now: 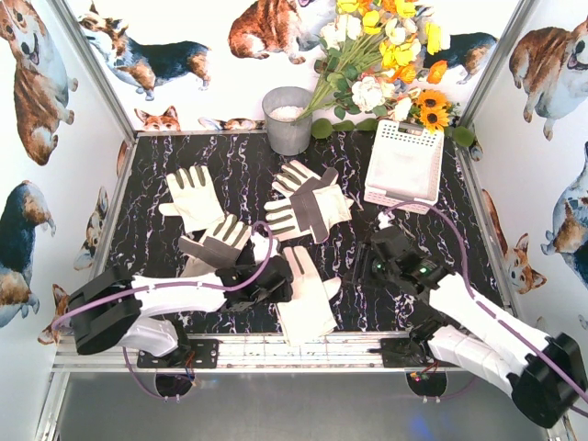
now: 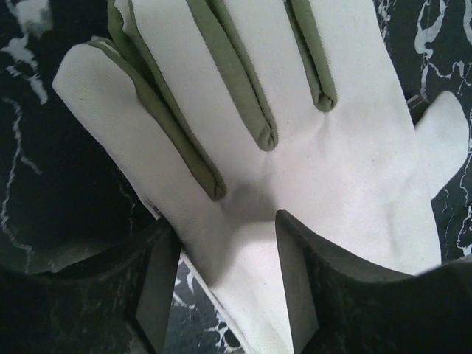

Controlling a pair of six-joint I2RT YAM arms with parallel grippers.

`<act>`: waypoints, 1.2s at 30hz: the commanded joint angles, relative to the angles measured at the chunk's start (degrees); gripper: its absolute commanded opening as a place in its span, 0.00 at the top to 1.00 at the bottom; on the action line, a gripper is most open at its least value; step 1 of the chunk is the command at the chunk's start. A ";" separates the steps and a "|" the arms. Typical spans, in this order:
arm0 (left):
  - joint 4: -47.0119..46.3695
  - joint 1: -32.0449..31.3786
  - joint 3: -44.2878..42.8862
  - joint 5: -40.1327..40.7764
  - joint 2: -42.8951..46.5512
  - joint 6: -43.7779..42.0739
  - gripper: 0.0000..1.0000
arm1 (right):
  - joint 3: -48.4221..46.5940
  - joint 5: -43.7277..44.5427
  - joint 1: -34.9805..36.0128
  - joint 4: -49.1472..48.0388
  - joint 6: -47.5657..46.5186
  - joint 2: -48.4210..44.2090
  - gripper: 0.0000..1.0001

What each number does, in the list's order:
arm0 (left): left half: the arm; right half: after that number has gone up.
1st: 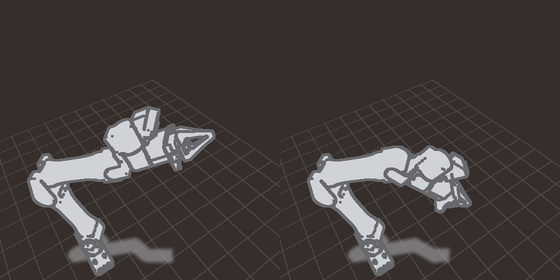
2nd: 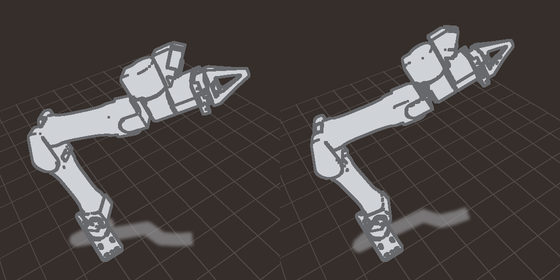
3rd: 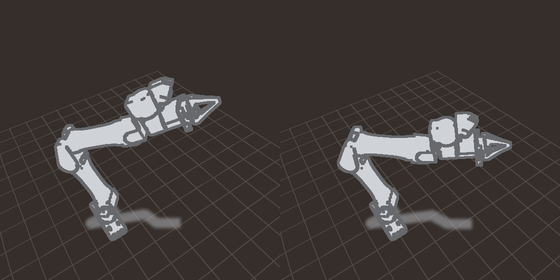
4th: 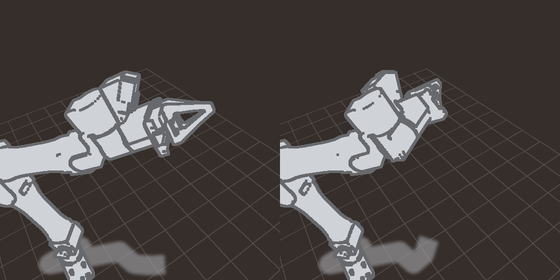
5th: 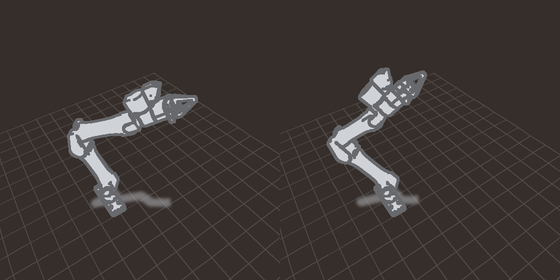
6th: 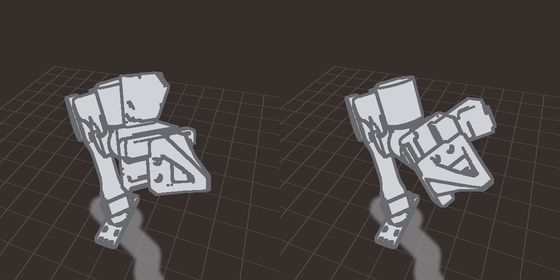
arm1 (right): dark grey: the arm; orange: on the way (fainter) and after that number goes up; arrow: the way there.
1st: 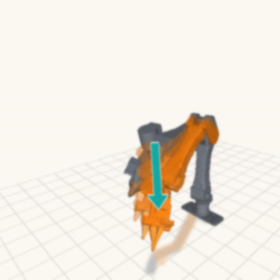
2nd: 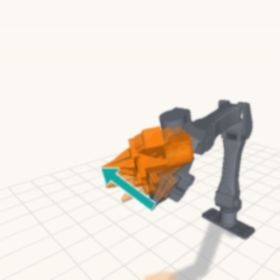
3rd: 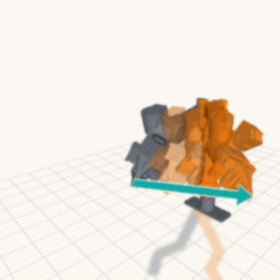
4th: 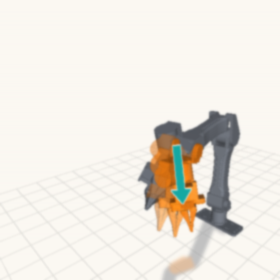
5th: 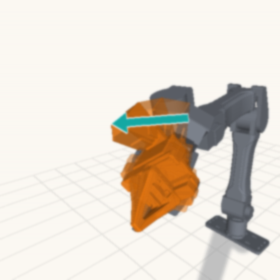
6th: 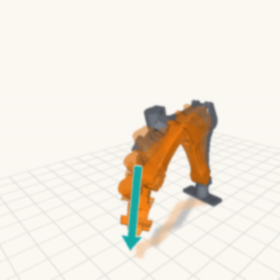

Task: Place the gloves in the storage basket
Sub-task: Pair the glove with the glove, then pick up the glove from the center of the board.

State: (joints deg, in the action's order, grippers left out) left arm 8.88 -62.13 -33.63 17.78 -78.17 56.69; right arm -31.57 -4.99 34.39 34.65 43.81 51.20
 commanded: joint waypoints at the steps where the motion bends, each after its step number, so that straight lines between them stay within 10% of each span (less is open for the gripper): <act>1: 6.70 -0.87 -0.67 2.21 4.10 0.16 0.50 | -4.20 1.45 -0.05 3.44 -1.77 -3.96 0.52; 21: 2.15 -0.08 7.12 -2.71 12.54 5.05 0.40 | 4.97 -17.13 4.71 -11.83 4.72 2.28 0.59; 36: -3.32 0.33 10.75 -3.32 9.18 6.42 0.69 | 7.74 -14.87 8.70 -23.27 8.39 11.78 0.84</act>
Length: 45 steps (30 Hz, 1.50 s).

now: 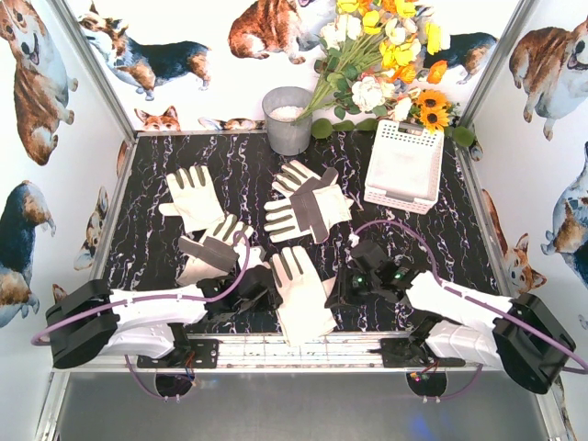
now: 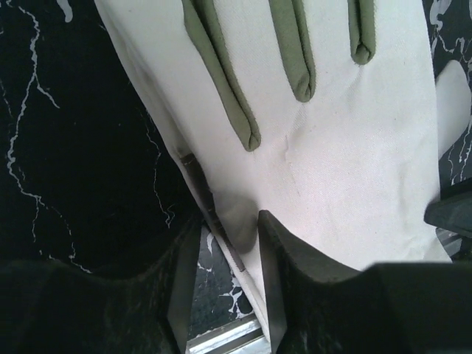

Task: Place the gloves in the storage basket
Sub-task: Pick up the glove from the center of the board.

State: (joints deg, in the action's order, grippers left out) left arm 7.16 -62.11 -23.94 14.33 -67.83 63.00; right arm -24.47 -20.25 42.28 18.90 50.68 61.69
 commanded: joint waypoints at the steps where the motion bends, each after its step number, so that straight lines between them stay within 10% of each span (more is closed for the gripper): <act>1: -1.53 0.30 1.09 0.17 -1.46 0.17 0.71 | 0.89 0.39 0.93 -8.23 1.87 1.83 0.84; 9: 4.47 0.31 0.75 2.01 -2.80 2.37 0.87 | 1.99 2.99 0.97 -8.93 4.04 3.34 0.77; 20: 3.91 0.30 1.26 1.18 -4.42 2.43 0.91 | 5.42 2.96 -0.17 -15.69 6.35 5.37 0.56; 33: 2.46 0.29 1.79 0.16 -4.34 2.68 0.95 | 8.03 -1.25 0.05 -26.48 8.03 12.78 0.54; 39: 1.21 0.29 1.97 -0.44 -4.42 2.65 0.96 | 8.38 -2.02 0.51 -30.13 9.18 14.70 0.63; 45: 1.19 0.37 2.20 0.15 -2.03 2.65 0.92 | 8.23 -0.46 0.52 -29.32 10.45 14.03 0.96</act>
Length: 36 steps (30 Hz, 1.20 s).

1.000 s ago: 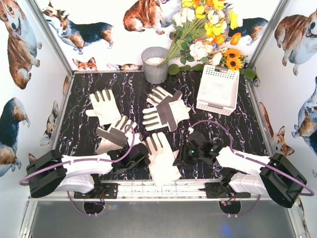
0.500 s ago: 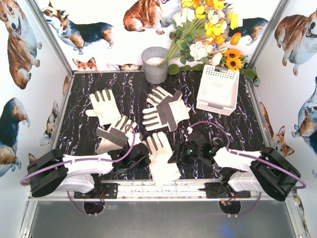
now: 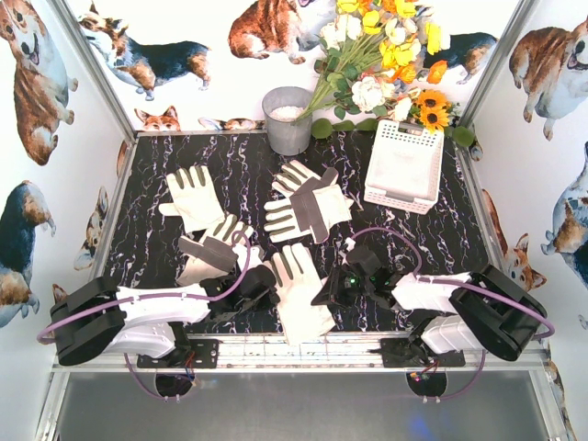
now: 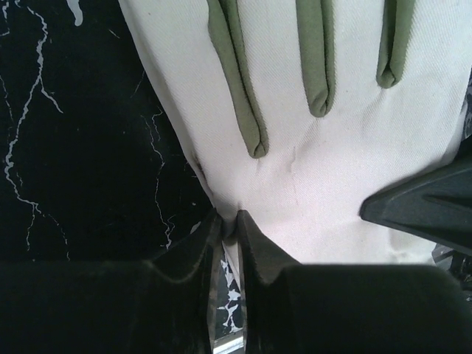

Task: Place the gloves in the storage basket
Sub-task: Pick up the glove from the center of the board.

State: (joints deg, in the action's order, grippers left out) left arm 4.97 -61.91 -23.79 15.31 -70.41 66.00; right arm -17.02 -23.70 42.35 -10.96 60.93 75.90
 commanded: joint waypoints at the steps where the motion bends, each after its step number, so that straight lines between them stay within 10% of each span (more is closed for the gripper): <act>1: 3.38 0.21 2.04 -0.81 1.13 -0.35 0.90 | 0.76 3.75 0.45 1.53 0.43 -0.54 1.00; 15: -12.87 2.96 11.88 -6.47 7.51 5.26 0.61 | 1.46 8.17 0.45 6.41 1.56 -2.39 1.00; 36: -23.82 7.42 15.04 -10.40 -4.11 4.65 0.85 | 1.28 8.02 0.45 5.25 2.37 -2.61 1.00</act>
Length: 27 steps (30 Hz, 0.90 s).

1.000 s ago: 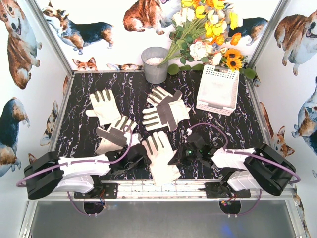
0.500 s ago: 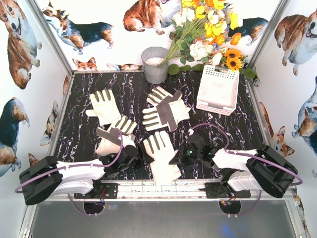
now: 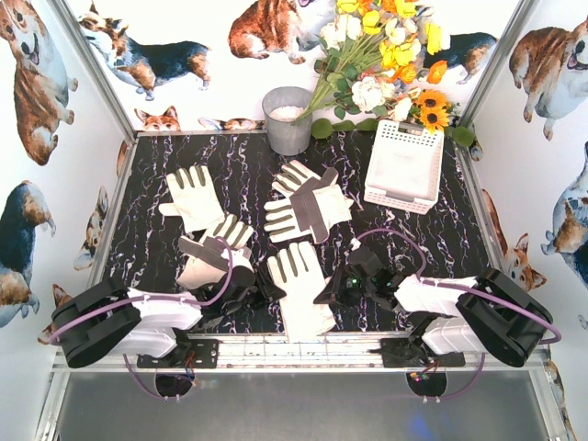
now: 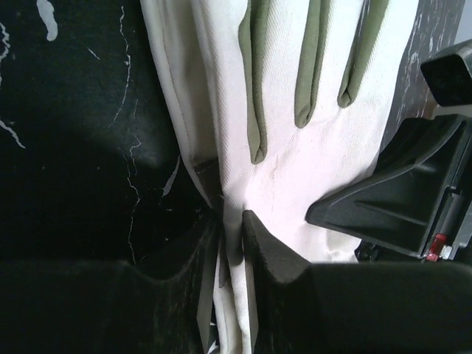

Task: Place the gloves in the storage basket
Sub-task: Pick up the glove from the center of the board.

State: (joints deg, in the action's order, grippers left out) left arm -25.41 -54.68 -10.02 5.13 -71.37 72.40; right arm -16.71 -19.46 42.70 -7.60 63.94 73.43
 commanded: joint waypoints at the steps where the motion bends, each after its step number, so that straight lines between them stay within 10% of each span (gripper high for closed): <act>1: 6.70 0.18 1.04 -0.13 -3.32 -1.88 0.88 | 0.98 3.86 0.11 1.88 -0.59 -0.39 1.00; 5: 8.47 0.18 -0.32 0.32 -2.89 -4.04 1.00 | 0.92 4.08 0.11 1.97 -0.75 -2.32 1.00; 27: 25.63 -1.91 -25.68 11.05 2.94 -24.04 1.00 | -13.46 15.24 -6.07 30.22 -12.52 -32.19 1.00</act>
State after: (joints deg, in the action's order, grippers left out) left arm -5.52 -56.95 -29.56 10.83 -65.19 55.94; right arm -24.10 -8.95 41.47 18.28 56.03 42.65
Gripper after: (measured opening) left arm 0.017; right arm 0.104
